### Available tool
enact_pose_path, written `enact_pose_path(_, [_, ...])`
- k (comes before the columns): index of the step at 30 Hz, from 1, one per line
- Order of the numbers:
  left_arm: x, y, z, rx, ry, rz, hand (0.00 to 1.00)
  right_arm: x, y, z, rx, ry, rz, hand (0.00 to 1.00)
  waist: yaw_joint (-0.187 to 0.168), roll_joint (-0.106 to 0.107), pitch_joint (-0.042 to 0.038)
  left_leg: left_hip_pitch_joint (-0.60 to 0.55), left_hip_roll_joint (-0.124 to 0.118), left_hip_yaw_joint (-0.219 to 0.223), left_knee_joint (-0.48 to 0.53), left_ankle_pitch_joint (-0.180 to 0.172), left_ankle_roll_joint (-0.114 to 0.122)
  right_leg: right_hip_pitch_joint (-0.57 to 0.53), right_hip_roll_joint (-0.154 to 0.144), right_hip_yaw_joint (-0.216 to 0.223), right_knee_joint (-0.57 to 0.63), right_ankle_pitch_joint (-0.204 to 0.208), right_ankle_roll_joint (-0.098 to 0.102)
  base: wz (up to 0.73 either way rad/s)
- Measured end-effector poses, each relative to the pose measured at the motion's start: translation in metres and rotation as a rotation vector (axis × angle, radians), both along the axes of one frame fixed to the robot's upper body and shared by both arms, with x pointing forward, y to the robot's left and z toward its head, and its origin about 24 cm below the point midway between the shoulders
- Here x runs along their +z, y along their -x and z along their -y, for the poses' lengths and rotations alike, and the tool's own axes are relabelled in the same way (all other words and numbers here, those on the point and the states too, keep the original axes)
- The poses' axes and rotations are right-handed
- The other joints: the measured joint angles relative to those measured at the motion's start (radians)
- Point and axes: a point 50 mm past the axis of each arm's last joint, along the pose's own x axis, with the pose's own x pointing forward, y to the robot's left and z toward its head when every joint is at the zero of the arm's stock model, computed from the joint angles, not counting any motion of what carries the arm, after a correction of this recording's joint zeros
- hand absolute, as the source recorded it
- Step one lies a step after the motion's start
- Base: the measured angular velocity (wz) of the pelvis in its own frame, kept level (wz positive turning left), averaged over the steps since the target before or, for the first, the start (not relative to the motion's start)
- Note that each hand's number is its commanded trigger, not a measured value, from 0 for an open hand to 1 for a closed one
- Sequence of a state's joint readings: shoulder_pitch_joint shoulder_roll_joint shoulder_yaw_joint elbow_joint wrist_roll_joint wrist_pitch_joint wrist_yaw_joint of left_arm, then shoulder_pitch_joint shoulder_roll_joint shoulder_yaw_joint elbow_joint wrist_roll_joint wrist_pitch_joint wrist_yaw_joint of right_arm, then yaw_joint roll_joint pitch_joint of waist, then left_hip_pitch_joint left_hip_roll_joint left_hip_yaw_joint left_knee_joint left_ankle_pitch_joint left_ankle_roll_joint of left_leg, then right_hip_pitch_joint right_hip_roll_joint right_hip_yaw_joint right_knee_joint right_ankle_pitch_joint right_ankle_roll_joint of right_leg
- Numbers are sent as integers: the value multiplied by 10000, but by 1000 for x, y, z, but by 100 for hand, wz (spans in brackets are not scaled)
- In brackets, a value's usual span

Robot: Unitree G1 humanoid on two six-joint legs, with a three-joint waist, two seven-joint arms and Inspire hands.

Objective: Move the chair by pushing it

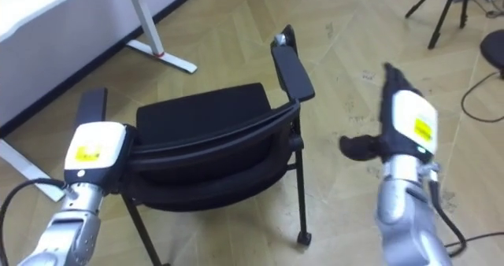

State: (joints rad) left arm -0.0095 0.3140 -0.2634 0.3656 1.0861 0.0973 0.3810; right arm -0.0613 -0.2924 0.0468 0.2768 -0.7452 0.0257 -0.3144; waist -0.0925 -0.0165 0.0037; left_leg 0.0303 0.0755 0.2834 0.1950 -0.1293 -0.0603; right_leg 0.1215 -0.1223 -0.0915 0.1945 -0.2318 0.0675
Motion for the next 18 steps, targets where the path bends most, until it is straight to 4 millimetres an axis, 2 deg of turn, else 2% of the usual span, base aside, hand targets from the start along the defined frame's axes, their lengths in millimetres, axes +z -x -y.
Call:
enact_pose_path(1, [0, 0, 1, -37, -24, 12, 100, 5, -2, -4, 339, 364, 79, 0, 50, -40, 26, 18, 1, 1, -12, 0, 1, -11, 0, 17, 38, 0, 1, 0])
enact_pose_path(4, [2, -4, 4, -184, -78, 80, 100, 20, -6, -10, 892, 1072, 453, 0, 152, -42, 28, 23, 6, -5, -23, 1, 2, -7, 2, 14, 39, 0, 0, 0])
enact_pose_path(10, [11, -6, 0, -631, -329, 316, 100, 40, -13, -28, 1958, 2003, 852, 0, 222, -218, 124, -34, 6, -2, -21, 1, 2, -62, 2, 13, 20, -2, 3, 0])
enact_pose_path(13, [12, -6, 1, -846, -326, 348, 100, 48, -16, -32, 2366, 2176, 956, 0, 363, -286, 83, -49, 4, -3, -21, 1, 2, -50, 2, 11, -27, 1, 0, 0])
enact_pose_path(18, [12, -6, 3, -982, -288, 360, 100, 51, -16, -38, 2804, 2292, 756, 0, 430, -289, 80, -43, 4, -14, -41, 1, 1, -27, 2, -29, -19, 4, -5, 1])
